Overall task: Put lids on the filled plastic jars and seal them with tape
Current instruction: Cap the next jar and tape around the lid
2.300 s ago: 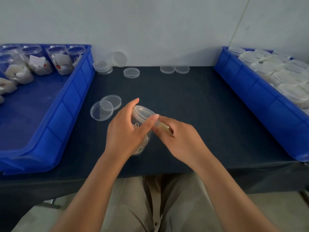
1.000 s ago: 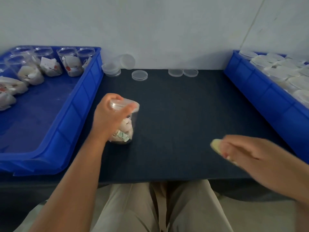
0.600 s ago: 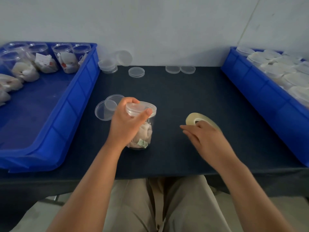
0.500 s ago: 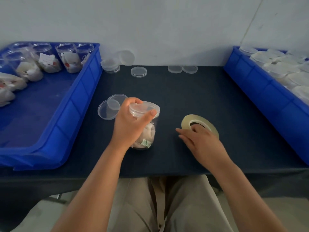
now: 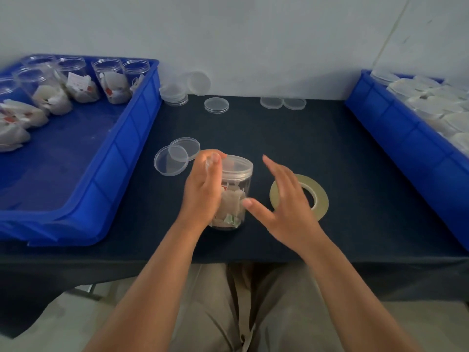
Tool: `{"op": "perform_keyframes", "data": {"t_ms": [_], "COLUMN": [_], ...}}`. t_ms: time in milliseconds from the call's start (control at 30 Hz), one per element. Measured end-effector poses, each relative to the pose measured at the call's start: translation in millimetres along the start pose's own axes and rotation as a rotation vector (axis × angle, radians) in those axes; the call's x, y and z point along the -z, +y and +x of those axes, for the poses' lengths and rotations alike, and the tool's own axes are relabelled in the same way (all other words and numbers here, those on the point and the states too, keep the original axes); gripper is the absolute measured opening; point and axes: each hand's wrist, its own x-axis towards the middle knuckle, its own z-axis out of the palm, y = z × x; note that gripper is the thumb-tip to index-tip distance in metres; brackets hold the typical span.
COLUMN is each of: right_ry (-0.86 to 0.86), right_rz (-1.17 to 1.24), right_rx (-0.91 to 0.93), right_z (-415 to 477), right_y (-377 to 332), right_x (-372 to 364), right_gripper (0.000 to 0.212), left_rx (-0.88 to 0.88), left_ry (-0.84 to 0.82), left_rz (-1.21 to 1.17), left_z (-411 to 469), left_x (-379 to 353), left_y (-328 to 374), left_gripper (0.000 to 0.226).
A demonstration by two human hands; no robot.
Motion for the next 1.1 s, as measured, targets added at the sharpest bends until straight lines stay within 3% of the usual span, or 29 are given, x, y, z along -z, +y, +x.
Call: {"op": "perform_keyframes", "data": {"t_ms": [100,233,500,567,700,833,900,1000,1100], "right_ry": [-0.038,0.029,-0.067,-0.053,-0.01,-0.006,0.005,0.024,0.031], "right_rz": [0.277,0.347,0.461,0.479,0.505,0.557,0.551,0.529,0.517], "right_rx": [0.008,0.039,0.081,0.065,0.049,0.049,0.039,0.022,0.001], "right_z": [13,22,26,25,22,22,23,24,23], "right_y": [-28,-35,-13,-14,-20,-18,-18,-22,-22], "right_x": [-12,-22,-16,-20,-27,-25,-24,-22,-18], "right_gripper": [0.102,0.078,0.048,0.052,0.079,0.051,0.046,0.06,0.063], "left_rx": [-0.001,-0.002,0.012,0.01,-0.002,0.037,0.061,0.079,0.113], "left_ry": [-0.026,-0.045,-0.047,-0.034,-0.043,-0.047,-0.035,-0.036,-0.041], "left_rz": [-0.038,-0.099,-0.109,-0.115,-0.107,-0.115,-0.129,-0.125,-0.146], "left_z": [-4,-5,0,1,0,1,1,1,0], "left_x": [-4,-3,-7,-7,-6,-4,-5,-6,-6], "left_y": [-1,-2,-3,-3,-5,-10,-9,-5,-6], "left_gripper": [0.045,0.05,0.049,0.05,0.049,0.069,0.073,0.059,0.061]}}
